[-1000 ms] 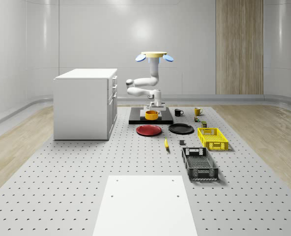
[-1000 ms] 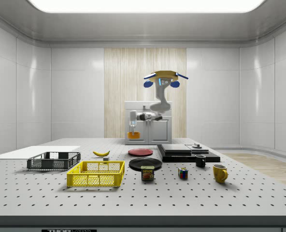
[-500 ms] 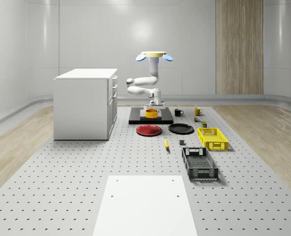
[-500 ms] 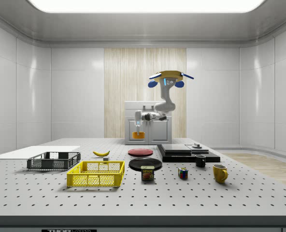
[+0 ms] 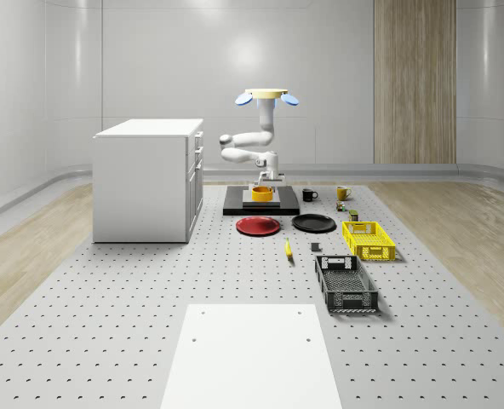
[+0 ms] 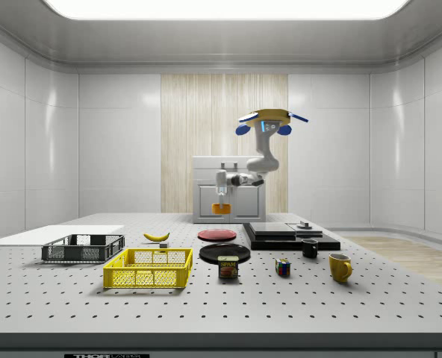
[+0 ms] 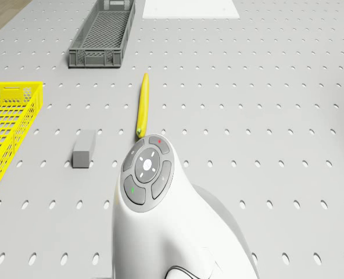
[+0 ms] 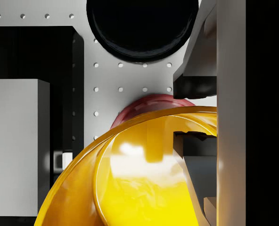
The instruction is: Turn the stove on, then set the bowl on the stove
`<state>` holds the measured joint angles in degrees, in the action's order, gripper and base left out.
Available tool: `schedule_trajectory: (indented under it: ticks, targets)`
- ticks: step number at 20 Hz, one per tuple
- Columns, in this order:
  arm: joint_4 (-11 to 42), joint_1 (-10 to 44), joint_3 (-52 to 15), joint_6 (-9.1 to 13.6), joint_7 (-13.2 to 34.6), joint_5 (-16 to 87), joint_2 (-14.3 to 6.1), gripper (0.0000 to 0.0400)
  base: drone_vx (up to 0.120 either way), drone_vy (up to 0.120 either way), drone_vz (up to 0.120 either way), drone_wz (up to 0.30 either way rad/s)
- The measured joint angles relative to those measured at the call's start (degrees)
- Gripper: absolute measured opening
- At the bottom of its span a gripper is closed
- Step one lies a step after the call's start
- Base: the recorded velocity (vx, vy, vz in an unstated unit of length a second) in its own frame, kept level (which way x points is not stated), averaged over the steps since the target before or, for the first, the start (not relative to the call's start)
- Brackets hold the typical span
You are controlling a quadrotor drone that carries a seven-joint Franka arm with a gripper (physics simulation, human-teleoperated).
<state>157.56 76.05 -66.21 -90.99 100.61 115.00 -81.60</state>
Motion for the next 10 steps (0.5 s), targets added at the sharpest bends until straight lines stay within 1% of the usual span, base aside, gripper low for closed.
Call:
schedule_trajectory:
  ticks: [9, 10]
  targets:
    - [0.00, 0.03, -0.01, -0.05, 0.02, -0.03, -0.06, 0.0100, -0.120, 0.000, 0.000, 0.000]
    - [-0.01, 0.03, -0.01, -0.06, 0.02, -0.03, -0.07, 0.0100, -0.120, 0.000, -0.040, 0.000]
